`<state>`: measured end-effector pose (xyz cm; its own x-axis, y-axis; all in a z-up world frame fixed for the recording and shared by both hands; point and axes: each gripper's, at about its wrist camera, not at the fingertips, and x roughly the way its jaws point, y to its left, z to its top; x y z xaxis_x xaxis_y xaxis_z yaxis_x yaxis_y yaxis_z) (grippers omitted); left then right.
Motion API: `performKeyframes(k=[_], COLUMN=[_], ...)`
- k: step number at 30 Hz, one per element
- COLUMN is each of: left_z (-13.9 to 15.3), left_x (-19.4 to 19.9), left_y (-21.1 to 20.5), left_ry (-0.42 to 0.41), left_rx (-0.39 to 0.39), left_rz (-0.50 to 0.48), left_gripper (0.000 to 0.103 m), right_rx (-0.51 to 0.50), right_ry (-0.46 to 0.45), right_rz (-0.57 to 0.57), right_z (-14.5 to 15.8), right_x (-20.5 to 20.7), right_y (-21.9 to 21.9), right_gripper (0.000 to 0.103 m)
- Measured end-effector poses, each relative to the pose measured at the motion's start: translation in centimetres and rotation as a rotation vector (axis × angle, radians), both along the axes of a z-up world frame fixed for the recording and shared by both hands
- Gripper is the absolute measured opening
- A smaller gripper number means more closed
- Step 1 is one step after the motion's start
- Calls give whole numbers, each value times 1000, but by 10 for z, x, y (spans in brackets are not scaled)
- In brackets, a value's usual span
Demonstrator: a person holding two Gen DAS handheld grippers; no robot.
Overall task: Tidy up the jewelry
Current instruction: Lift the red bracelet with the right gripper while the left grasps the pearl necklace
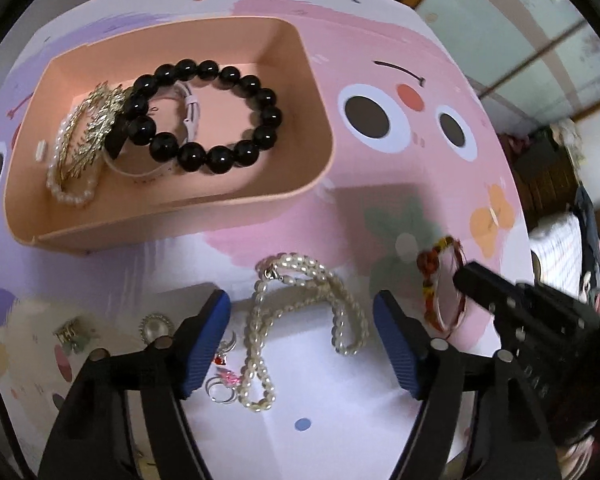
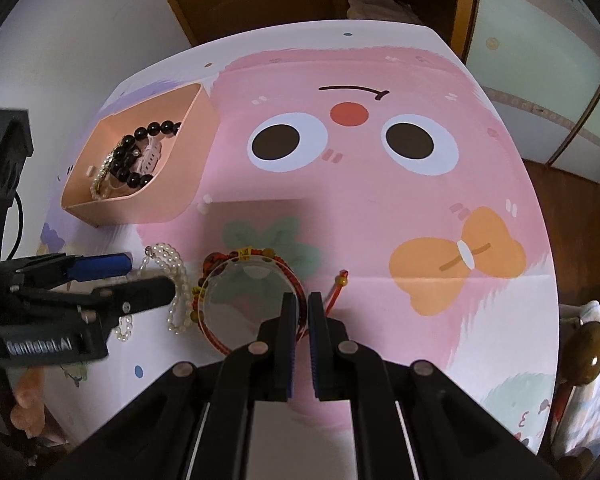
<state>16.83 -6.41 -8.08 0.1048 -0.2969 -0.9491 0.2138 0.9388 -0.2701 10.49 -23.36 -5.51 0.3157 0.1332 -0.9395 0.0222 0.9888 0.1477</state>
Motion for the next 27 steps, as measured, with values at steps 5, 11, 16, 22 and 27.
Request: performKeyframes(k=[5,11,16,22,27], left_z=[-4,-8,-13,-13,-6], left_x=[0,7,9,12,10], left_y=[-19,-38,-59,-67,-56], left_ry=[-17,-28,-46,-54,-59], left_rx=[63,131,228,254,247], left_rz=[3,4,-51,-77,-82], left_gripper=[75,76,76,64,21], right_rx=[5,3,4,17,38], right_ry=[2,0,3,7,16], right_rz=[-8,-17,-26,-38,-45], right_z=[0,0,0,0,0], right_x=[-1,-3,-6,-8,-8], right_y=[-2,-4,-7,-9,-10], right_gripper=[6,6,6,6,6])
